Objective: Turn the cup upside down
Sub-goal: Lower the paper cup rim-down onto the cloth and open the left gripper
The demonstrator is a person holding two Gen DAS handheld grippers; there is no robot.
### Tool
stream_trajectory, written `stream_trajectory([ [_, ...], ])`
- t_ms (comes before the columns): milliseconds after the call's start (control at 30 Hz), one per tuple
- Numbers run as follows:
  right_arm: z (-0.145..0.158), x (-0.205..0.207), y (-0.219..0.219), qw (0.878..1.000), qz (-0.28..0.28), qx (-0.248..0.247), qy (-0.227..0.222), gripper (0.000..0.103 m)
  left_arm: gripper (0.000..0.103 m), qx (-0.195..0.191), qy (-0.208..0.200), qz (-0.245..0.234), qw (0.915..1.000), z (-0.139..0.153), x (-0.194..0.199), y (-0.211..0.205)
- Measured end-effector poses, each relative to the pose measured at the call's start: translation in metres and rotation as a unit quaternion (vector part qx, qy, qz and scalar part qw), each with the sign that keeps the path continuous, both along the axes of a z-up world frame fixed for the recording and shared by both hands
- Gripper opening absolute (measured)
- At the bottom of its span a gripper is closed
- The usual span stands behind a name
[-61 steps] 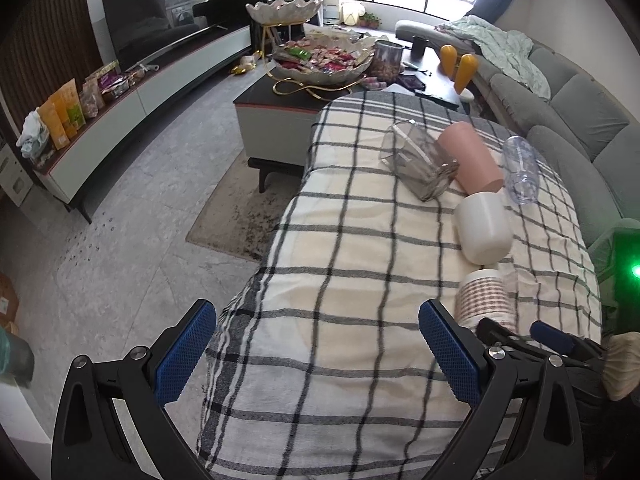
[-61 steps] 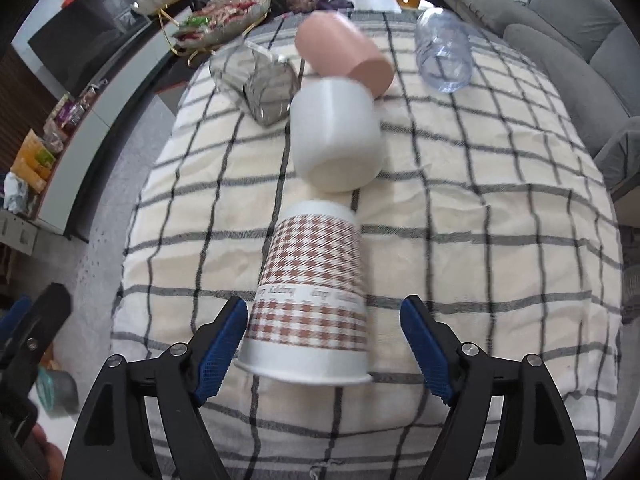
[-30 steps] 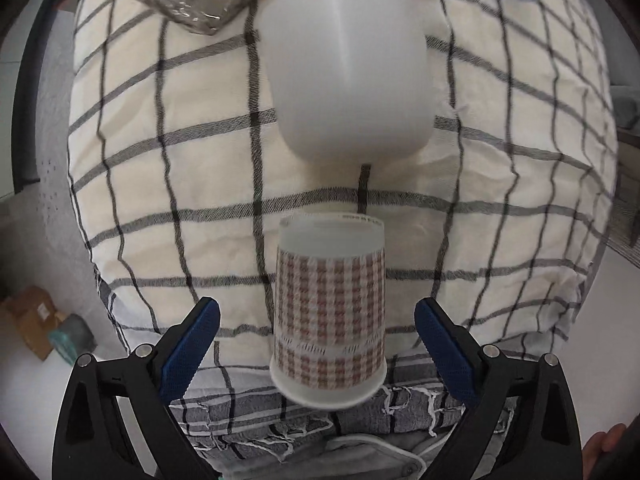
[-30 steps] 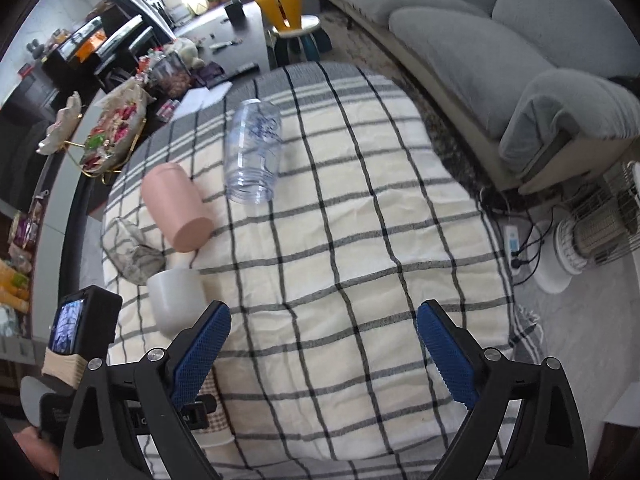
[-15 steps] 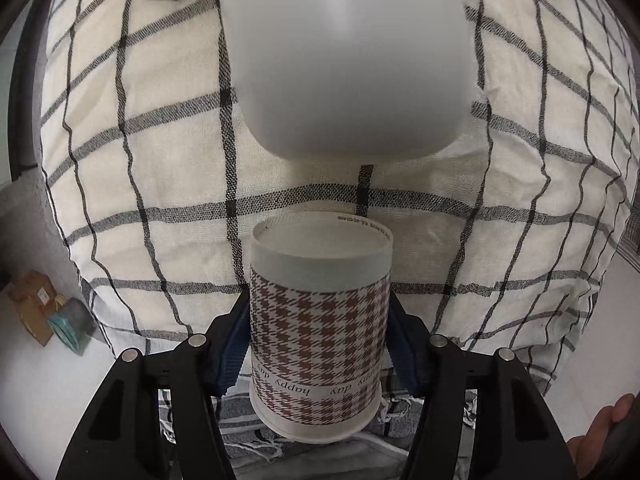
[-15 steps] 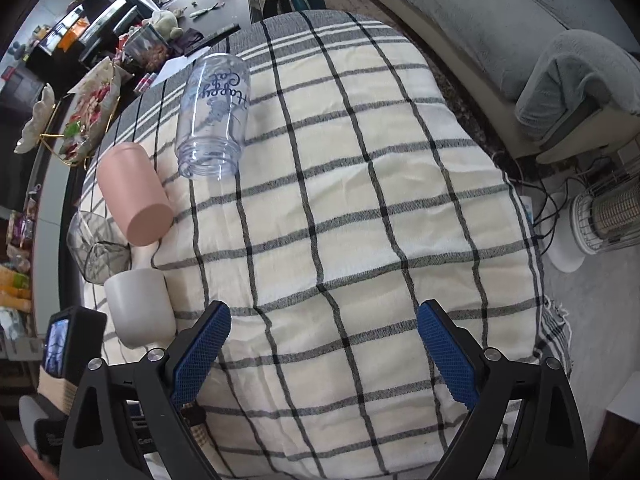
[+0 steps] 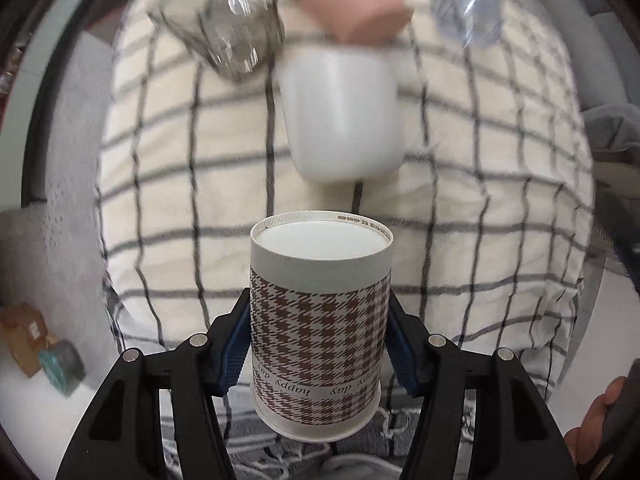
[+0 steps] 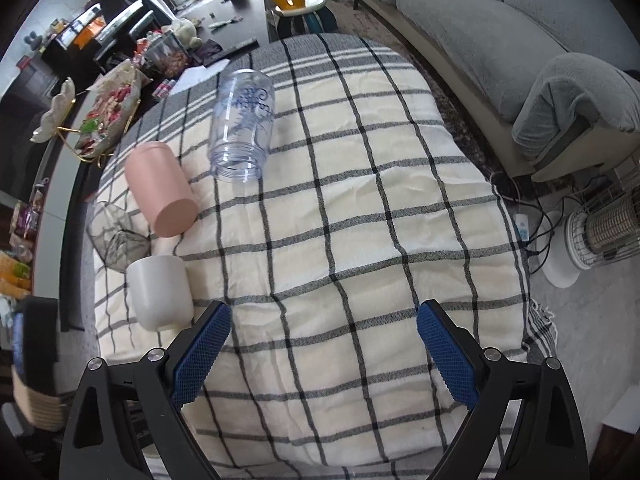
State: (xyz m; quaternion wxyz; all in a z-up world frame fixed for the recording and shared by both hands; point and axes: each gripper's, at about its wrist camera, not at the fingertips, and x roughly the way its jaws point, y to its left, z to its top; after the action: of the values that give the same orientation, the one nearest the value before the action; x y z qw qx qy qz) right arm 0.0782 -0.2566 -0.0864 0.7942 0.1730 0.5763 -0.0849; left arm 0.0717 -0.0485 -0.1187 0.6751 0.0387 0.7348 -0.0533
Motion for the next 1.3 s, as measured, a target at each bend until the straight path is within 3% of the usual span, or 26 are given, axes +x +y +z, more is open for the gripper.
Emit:
stream_trajectory([
  [133, 0.006, -0.011, 0.008, 1.0, 0.009, -0.007, -0.021, 0.094, 0.059, -0.047, -0.095, 0.012, 0.9943, 0.023, -0.024, 0.002],
  [267, 0.005, -0.024, 0.018, 0.999, 0.018, -0.031, -0.041, 0.094, 0.059, -0.09, -0.201, 0.019, 0.9751, 0.04, -0.037, 0.016],
  [333, 0.003, -0.031, 0.021, 0.997, 0.019, -0.046, -0.055, 0.094, 0.059, -0.091, -0.237, 0.016, 0.9671, 0.041, -0.017, 0.024],
  [467, -0.007, -0.045, 0.024, 0.996, 0.014, -0.059, -0.07, 0.094, 0.06, -0.096, -0.341, 0.01, 0.935, 0.039, -0.029, 0.021],
  [567, -0.015, -0.053, 0.024, 0.995, 0.014, -0.063, -0.075, 0.094, 0.06, -0.094, -0.414, 0.009, 0.9053, 0.035, -0.041, 0.027],
  [633, -0.021, -0.057, 0.024, 0.995, 0.015, -0.067, -0.073, 0.094, 0.06, -0.09, -0.441, 0.004, 0.893, 0.027, -0.044, 0.026],
  [800, -0.029, -0.066, 0.026, 0.993, 0.025, -0.077, -0.08, 0.094, 0.06, -0.089, -0.473, 0.001, 0.8764, 0.001, -0.053, 0.024],
  [933, -0.032, -0.072, 0.029, 0.994, 0.029, -0.073, -0.079, 0.094, 0.06, -0.081, -0.48, 0.008, 0.8735, -0.017, -0.05, 0.022],
  [1033, -0.033, -0.074, 0.03, 0.995, 0.028, -0.065, -0.076, 0.094, 0.06, -0.099, -0.478, 0.014, 0.8726, -0.023, -0.046, 0.024],
  [1133, -0.032, -0.076, 0.031, 0.995, 0.027, -0.064, -0.075, 0.094, 0.061, -0.091, -0.468, 0.01, 0.8789, -0.032, -0.045, 0.021],
  [1200, -0.029, -0.078, 0.03, 0.994, 0.026, -0.064, -0.081, 0.094, 0.061, -0.084, -0.47, 0.009, 0.8787, -0.03, -0.045, 0.02],
  [1300, -0.027, -0.08, 0.027, 0.994, 0.023, -0.063, -0.082, 0.094, 0.068, -0.074, -0.46, 0.007, 0.8847, -0.032, -0.046, 0.017],
])
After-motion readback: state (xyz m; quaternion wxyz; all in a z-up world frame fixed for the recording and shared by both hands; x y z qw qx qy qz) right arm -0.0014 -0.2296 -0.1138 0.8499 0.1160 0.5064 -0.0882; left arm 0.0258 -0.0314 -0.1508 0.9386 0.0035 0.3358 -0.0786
